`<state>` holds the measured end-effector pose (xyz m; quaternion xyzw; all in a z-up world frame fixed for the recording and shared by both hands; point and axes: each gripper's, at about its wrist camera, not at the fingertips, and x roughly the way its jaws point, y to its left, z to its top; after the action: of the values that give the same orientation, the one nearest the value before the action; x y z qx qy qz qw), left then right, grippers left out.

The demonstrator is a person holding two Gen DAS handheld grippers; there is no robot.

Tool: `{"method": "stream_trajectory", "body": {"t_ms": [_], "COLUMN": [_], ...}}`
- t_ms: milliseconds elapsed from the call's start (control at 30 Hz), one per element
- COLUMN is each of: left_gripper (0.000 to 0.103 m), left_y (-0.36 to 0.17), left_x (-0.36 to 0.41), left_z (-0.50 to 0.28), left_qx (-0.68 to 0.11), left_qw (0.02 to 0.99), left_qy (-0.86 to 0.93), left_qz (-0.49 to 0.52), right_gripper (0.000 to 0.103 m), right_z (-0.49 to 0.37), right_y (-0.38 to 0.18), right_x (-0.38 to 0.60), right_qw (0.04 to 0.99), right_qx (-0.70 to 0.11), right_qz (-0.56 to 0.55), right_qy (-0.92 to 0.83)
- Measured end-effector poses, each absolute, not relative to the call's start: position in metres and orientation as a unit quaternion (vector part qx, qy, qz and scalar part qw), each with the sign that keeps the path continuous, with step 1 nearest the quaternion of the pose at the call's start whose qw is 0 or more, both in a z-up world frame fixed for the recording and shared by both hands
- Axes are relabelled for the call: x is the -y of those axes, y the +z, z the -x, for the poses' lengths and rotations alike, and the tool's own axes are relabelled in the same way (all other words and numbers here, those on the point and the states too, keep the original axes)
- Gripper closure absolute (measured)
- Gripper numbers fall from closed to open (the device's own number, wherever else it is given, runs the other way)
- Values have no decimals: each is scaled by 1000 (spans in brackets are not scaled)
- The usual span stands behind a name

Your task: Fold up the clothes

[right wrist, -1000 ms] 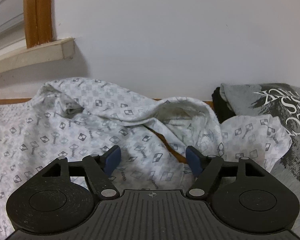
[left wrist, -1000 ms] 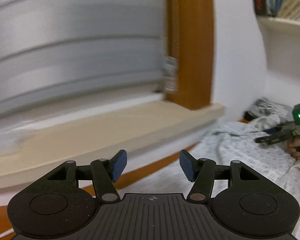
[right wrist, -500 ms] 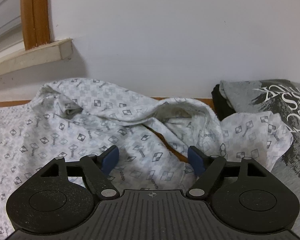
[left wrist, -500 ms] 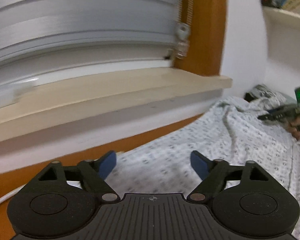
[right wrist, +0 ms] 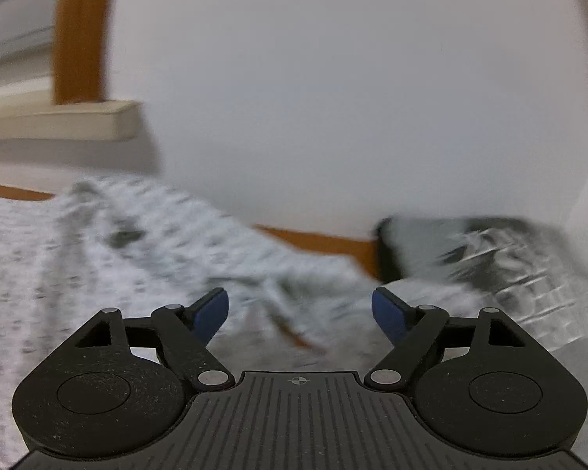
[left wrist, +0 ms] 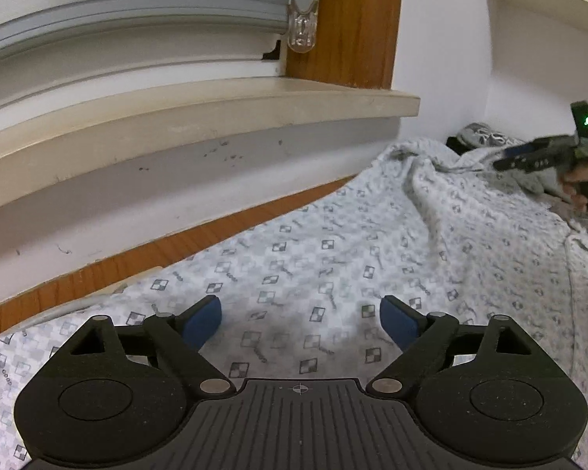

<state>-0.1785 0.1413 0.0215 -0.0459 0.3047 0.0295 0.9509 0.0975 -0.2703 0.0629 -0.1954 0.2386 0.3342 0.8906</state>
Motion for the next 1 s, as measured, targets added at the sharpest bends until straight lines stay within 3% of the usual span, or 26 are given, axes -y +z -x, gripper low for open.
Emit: {"method": "stream_trajectory", "body": {"t_ms": [200, 233, 300, 333, 367, 400, 1000], "left_gripper": [12, 12, 12, 12, 12, 12, 12], "left_y": [23, 23, 23, 23, 23, 22, 21], "left_x": [-144, -145, -149, -150, -151, -152, -162], "left_z": [177, 178, 179, 179, 179, 178, 181], "left_qx": [-308, -307, -305, -305, -306, -307, -296], "left_qw": [949, 950, 949, 949, 948, 948, 948], "left_qy": [31, 29, 32, 32, 32, 32, 30], "left_qz": [50, 55, 68, 72, 75, 76, 111], "right_gripper": [24, 29, 44, 64, 93, 95, 98], "right_z": [-117, -119, -124, -128, -130, -132, -26], "right_y": [60, 57, 54, 52, 51, 52, 187], "right_x": [270, 270, 276, 276, 274, 272, 221], "right_qw": [889, 886, 880, 878, 878, 877, 866], "right_qx": [-244, -252, -274, -287, -297, -306, -238], "right_qz": [247, 257, 259, 258, 250, 238, 203], "right_qy": [299, 293, 290, 283, 280, 285, 390]}}
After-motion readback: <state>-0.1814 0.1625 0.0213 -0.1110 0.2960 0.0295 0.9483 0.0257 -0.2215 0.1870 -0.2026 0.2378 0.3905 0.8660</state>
